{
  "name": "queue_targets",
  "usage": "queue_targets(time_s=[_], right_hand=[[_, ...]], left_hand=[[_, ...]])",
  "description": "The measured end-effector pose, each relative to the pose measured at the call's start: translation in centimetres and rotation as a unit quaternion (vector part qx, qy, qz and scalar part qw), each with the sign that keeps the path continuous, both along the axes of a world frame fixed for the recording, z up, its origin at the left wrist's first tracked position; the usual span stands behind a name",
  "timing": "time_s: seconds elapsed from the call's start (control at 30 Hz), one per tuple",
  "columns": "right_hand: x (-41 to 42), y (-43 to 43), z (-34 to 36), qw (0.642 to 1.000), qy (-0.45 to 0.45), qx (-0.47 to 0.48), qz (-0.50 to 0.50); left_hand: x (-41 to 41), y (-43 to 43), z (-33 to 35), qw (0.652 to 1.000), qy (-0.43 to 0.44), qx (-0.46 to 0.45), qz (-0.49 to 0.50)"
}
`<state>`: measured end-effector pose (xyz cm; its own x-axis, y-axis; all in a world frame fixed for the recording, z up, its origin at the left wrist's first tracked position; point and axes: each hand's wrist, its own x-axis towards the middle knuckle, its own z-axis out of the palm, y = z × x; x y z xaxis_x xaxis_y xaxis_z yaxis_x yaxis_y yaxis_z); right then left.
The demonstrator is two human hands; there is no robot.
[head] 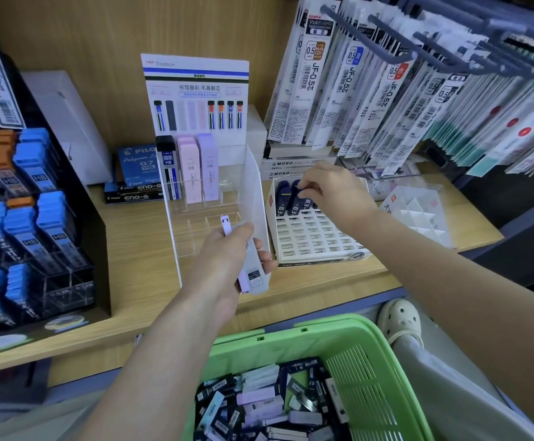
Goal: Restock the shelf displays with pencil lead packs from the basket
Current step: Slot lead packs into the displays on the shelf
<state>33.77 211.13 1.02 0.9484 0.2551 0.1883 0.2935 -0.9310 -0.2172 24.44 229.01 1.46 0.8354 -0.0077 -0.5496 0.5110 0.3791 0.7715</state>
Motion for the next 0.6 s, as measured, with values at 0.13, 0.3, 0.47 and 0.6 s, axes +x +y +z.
queue_targets(time_s=[0.13, 0.3, 0.47, 0.6], right_hand=[[-0.6, 0.0, -0.3, 1.000, -0.020, -0.014, 0.000], [-4.9, 2.6, 0.4, 0.968, -0.022, 0.242, -0.065], [-9.6, 5.6, 0.4, 0.925, 0.204, 0.320, -0.027], [-10.4, 6.7, 0.2, 0.857, 0.335, 0.391, -0.001]], left_hand=[[0.0, 0.0, 0.1, 0.999, -0.015, -0.034, 0.020], [0.3, -0.1, 0.3, 0.993, -0.030, -0.087, 0.076], [0.1, 0.0, 0.1, 0.990, -0.069, -0.075, 0.094], [-0.2, -0.2, 0.2, 0.990, -0.091, -0.064, 0.086]])
